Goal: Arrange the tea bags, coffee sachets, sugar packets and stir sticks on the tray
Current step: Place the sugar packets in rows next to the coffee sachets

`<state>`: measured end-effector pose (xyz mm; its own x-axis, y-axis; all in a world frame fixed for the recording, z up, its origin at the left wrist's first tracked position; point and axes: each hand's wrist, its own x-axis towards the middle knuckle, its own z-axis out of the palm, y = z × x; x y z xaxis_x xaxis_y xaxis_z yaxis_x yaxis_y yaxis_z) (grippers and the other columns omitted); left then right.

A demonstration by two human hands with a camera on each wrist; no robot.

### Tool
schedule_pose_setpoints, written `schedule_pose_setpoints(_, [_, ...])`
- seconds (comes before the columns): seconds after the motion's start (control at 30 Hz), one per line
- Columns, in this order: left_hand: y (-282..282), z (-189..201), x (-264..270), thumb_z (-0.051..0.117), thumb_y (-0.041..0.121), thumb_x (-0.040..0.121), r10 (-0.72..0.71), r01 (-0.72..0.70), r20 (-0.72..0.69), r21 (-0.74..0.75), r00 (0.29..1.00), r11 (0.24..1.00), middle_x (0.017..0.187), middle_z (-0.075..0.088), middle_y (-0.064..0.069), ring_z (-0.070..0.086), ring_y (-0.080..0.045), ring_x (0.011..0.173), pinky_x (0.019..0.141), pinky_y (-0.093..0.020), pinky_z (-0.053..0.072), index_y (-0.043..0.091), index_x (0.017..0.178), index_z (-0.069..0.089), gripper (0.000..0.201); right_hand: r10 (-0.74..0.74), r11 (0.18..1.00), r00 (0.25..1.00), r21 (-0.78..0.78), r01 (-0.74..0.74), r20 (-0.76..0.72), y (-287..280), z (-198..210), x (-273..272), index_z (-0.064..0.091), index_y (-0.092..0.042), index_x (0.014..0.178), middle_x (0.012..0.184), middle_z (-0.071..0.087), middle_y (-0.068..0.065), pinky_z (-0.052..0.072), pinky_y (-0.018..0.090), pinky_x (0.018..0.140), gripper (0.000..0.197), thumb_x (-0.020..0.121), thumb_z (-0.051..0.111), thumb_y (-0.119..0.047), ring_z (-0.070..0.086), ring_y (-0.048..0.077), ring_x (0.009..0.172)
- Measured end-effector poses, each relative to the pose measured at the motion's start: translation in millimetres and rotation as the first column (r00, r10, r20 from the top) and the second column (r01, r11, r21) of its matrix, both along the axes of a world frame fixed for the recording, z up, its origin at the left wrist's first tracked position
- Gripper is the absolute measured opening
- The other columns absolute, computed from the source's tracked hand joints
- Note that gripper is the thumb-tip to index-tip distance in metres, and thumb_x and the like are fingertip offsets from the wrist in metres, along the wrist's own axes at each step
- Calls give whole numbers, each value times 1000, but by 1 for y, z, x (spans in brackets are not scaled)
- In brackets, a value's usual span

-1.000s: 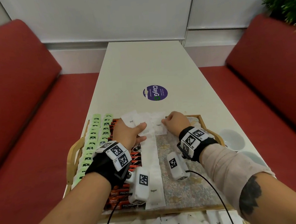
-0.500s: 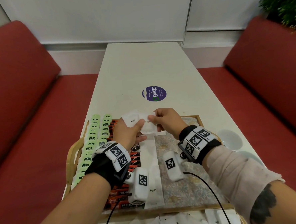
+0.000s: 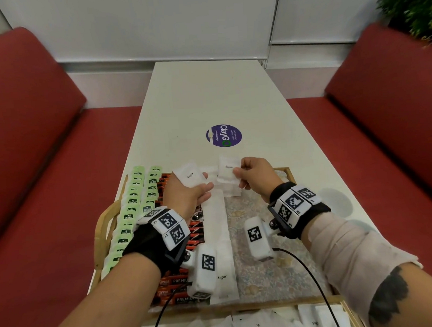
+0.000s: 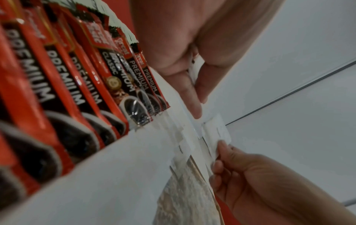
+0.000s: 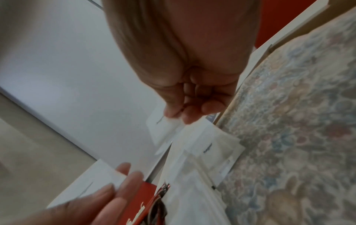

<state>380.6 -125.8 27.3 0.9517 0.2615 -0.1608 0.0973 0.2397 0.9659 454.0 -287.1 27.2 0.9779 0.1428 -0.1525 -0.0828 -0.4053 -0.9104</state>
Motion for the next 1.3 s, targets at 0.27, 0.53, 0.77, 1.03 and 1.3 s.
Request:
schedule_pose_setpoints(0.27, [3, 0, 1, 47, -5, 93, 13, -13, -12, -15, 1000, 1000, 106, 65, -6, 70, -20, 86, 65, -25, 57, 13, 114, 54, 28, -80, 960, 994, -275, 59, -68, -17, -16, 4, 51, -13, 65, 59, 54, 5, 47, 32, 59, 26, 89, 62, -10, 51, 19, 53])
schedule_pose_setpoints(0.53, [0, 2, 0, 46, -6, 93, 26, -26, -26, -26, 999, 999, 102, 65, -5, 70, -22, 84, 72, -29, 59, 15, 106, 56, 27, -5, 924, 996, -382, -29, -88, -8, -24, 1, 62, -9, 79, 73, 61, 2, 50, 35, 72, 10, 87, 66, -14, 55, 20, 69])
schedule_pose_setpoints(0.77, [-1, 4, -1, 44, -5, 95, 23, -25, -49, -41, 999, 999, 102, 65, -5, 69, -22, 81, 71, -30, 59, 14, 111, 54, 27, -14, 908, 995, -419, -30, -101, -4, -23, 3, 60, -9, 71, 92, 69, 10, 46, 30, 72, 19, 87, 65, -17, 57, 20, 77])
schedule_pose_setpoints(1.03, [-2, 6, -1, 32, 0, 95, 11, -21, -103, -94, 995, 995, 99, 66, -7, 69, -28, 84, 58, -28, 58, 10, 119, 52, 33, -32, 899, 994, -437, -16, -104, -3, -25, 5, 62, -11, 76, 96, 71, 12, 49, 32, 77, 14, 85, 67, -21, 60, 22, 80])
schedule_pose_setpoints(1.3, [-2, 4, 1, 37, 5, 99, 26, -33, -111, -53, 993, 998, 111, 64, -12, 67, -27, 93, 63, -29, 59, 11, 116, 52, 23, -64, 899, 996, -436, 32, -58, -3, -23, 3, 52, -18, 72, 83, 61, 0, 46, 31, 76, 22, 84, 69, -25, 57, 20, 83])
